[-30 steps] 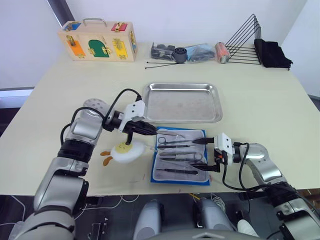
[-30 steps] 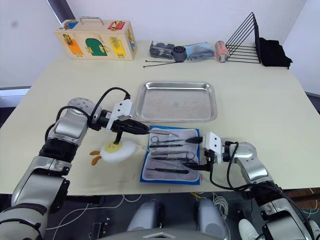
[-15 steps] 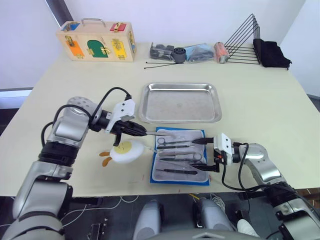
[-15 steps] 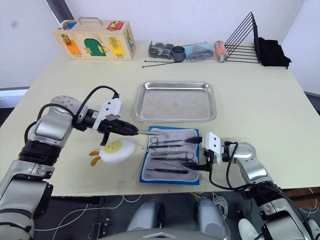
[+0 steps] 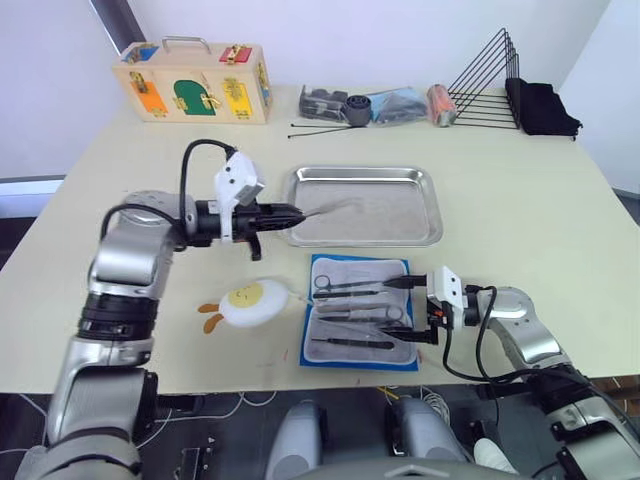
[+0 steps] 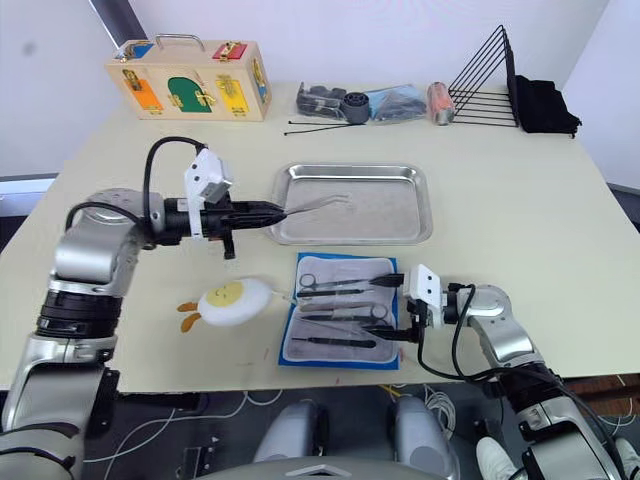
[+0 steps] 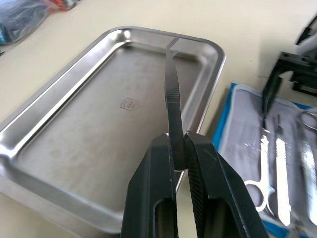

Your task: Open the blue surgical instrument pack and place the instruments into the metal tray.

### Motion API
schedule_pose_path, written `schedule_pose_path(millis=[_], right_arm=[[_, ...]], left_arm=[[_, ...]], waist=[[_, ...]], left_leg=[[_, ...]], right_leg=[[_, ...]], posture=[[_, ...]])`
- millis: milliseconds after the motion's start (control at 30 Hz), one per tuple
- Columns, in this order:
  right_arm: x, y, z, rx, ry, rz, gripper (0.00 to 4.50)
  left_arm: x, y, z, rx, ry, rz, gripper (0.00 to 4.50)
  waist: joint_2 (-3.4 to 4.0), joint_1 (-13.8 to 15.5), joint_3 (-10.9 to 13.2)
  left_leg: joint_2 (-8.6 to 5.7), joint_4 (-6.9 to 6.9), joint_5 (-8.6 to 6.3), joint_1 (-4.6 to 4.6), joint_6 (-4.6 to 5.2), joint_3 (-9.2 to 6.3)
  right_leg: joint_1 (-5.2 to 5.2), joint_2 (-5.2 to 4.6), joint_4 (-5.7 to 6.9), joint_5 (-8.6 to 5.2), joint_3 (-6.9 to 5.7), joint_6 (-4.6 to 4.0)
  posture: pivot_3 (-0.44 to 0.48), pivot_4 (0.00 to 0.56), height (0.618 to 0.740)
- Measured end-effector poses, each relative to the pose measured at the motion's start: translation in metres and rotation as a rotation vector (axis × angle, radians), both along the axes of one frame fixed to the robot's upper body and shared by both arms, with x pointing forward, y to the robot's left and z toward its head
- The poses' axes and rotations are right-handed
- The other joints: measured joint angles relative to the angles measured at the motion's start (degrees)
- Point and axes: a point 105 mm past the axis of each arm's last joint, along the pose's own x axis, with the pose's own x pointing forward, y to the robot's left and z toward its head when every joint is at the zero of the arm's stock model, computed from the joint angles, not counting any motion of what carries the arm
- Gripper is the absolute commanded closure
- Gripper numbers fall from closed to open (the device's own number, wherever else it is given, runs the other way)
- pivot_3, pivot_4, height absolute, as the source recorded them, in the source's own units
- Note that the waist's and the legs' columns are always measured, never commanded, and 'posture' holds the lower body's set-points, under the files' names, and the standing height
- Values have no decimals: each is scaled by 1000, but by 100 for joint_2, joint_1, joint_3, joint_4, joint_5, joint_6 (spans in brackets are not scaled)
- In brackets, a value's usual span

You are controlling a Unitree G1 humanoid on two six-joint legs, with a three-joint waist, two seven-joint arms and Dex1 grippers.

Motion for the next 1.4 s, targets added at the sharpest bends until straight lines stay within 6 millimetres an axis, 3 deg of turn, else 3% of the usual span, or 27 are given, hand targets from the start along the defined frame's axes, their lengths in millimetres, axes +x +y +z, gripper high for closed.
schedule_pose_path(millis=[167, 233, 267, 333, 633, 833, 1367, 1400], right_arm=[[0, 0, 0, 0, 1, -1, 0], [0, -1, -1, -2, 3, -2, 0], [0, -1, -1, -1, 3, -2, 0], [0, -1, -1, -1, 3, -3, 0], [0, -1, -1, -2, 5, -2, 0], [0, -1, -1, -2, 5, -1, 0], [0, -1, -1, -1, 3, -1, 0], [0, -1, -1, -1, 3, -1, 0]], left_arm=[[14, -20, 3, -141, -61, 170, 4433], [22, -32, -7, -208, -66, 375, 4433], [22, -39, -22, -204, -28, 444, 4433], [23, -43, -38, -200, 23, 538, 4433], [32, -45, -54, -259, 90, 827, 4433], [37, -38, -67, -240, 130, 941, 4433], [41, -29, -74, -230, 156, 1045, 4433], [41, -29, -74, -230, 156, 1047, 4048]], waist=[[-13, 4, -6], [-6, 10, -12], [-11, 11, -14], [-13, 3, -13], [-15, 15, -17], [-16, 16, -17], [-16, 15, -18], [-16, 15, -18]], left_leg=[[0, 0, 0, -2, -1, -9], [-3, -2, -1, 5, -1, -11], [-4, -3, -1, 5, -1, -11], [-4, -4, -1, 5, -1, -13], [-9, -7, -1, 7, -2, -13], [-9, -7, -1, 7, -2, -14], [-10, -8, -1, 8, -3, -14], [-10, -8, -1, 8, -3, -14]], right_leg=[[2, -1, -1, 1, -1, 0], [8, -6, -3, 1, 3, 1], [8, -6, -3, 1, 3, 1], [6, -4, -1, 1, 3, 0], [9, -9, -5, 2, 2, 0], [9, -10, -5, 2, 1, 0], [9, -10, -5, 2, 1, 0], [9, -10, -5, 2, 1, 0]], posture=[[0, 150, 740], [0, 150, 740], [0, 150, 740], [0, 150, 740], [0, 150, 740], [0, 150, 740], [0, 150, 740], [0, 150, 740]])
